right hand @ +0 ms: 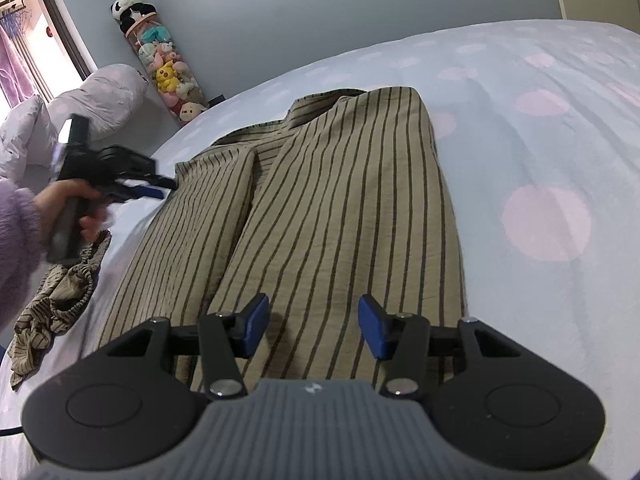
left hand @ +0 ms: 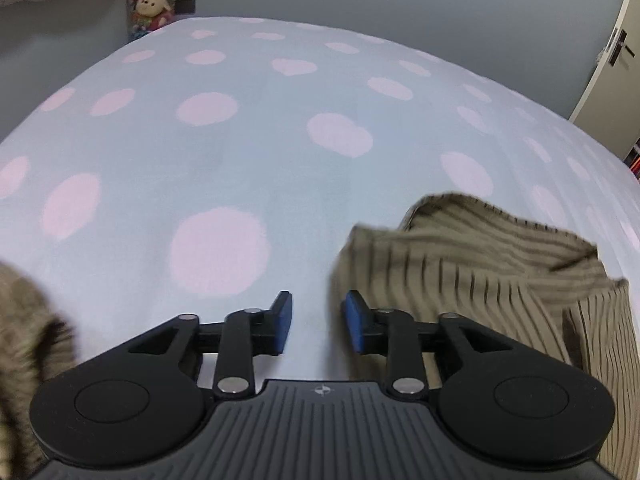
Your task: Fold clothes
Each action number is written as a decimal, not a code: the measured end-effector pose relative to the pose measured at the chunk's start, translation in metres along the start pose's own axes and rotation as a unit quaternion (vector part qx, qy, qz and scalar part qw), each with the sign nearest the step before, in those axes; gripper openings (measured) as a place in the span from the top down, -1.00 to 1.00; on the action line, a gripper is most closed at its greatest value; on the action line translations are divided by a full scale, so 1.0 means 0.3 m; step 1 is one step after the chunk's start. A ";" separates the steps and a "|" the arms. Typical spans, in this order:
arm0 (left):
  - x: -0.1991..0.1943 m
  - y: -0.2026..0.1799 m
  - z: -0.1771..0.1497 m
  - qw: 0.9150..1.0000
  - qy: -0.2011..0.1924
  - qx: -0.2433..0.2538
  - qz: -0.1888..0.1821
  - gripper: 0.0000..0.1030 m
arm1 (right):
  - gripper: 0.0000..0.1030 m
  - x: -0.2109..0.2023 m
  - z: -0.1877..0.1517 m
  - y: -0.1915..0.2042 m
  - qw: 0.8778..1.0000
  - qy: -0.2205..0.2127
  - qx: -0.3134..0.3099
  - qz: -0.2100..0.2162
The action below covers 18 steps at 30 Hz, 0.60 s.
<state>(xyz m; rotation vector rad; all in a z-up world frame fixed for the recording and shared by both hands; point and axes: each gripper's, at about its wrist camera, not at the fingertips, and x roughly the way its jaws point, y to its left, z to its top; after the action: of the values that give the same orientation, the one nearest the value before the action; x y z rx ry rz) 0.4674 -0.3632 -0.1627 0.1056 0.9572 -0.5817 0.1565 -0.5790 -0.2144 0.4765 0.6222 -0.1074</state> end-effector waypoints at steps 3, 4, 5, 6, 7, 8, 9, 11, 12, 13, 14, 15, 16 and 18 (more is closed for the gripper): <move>-0.124 0.037 -0.081 1.000 0.010 -0.004 -0.020 0.47 | -0.18 -0.012 0.004 0.010 1.000 -0.010 -0.001 0.015; -0.165 0.046 -0.113 0.999 0.014 -0.005 -0.028 0.47 | -0.22 -0.018 0.005 0.018 1.000 -0.012 -0.003 0.021; -0.209 0.053 -0.153 0.999 0.021 -0.007 -0.036 0.47 | -0.26 -0.024 0.007 0.025 1.000 -0.014 -0.005 0.027; -0.252 0.059 -0.195 0.999 0.028 -0.009 -0.043 0.47 | -0.36 -0.031 0.007 0.037 0.999 -0.014 -0.010 0.033; -0.296 0.062 -0.241 0.998 0.034 -0.012 -0.048 0.47 | -0.41 -0.038 0.007 0.050 0.999 -0.013 -0.016 0.038; -0.340 0.066 -0.294 0.998 0.043 -0.013 -0.053 0.47 | -0.41 -0.046 0.006 0.063 0.999 -0.012 -0.021 0.044; -0.384 0.069 -0.347 0.997 0.052 -0.015 -0.058 0.47 | -0.41 -0.059 0.003 0.076 0.998 -0.012 -0.024 0.052; -0.465 0.073 -0.460 0.995 0.063 -0.029 -0.069 0.47 | -0.41 -0.090 -0.010 0.103 0.997 -0.007 -0.026 0.071; -0.505 0.071 -0.519 0.994 0.068 -0.036 -0.075 0.47 | -0.41 -0.105 -0.018 0.116 0.996 -0.001 -0.026 0.080; -0.541 0.069 -0.573 0.993 0.068 -0.045 -0.083 0.45 | -0.41 -0.121 -0.031 0.131 0.996 0.004 -0.028 0.084; -0.579 0.062 -0.633 0.993 0.066 -0.050 -0.088 0.37 | -0.41 -0.137 -0.046 0.146 0.996 0.010 -0.030 0.088; -0.610 0.052 -0.680 0.993 0.063 -0.050 -0.087 0.32 | -0.41 -0.157 -0.060 0.159 0.995 0.016 -0.026 0.091; -0.643 0.034 -0.731 0.994 0.059 -0.043 -0.083 0.20 | -0.41 -0.177 -0.073 0.172 0.995 0.021 -0.021 0.093; -0.684 0.002 -0.809 0.996 0.052 -0.033 -0.071 0.18 | -0.41 -0.222 -0.102 0.199 0.995 0.030 -0.011 0.099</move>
<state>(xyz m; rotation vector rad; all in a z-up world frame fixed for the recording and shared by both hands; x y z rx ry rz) 0.1985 -0.1949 -0.1412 0.0082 1.0901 -0.6787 0.1003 -0.5149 -0.1736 0.5197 0.6304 0.1019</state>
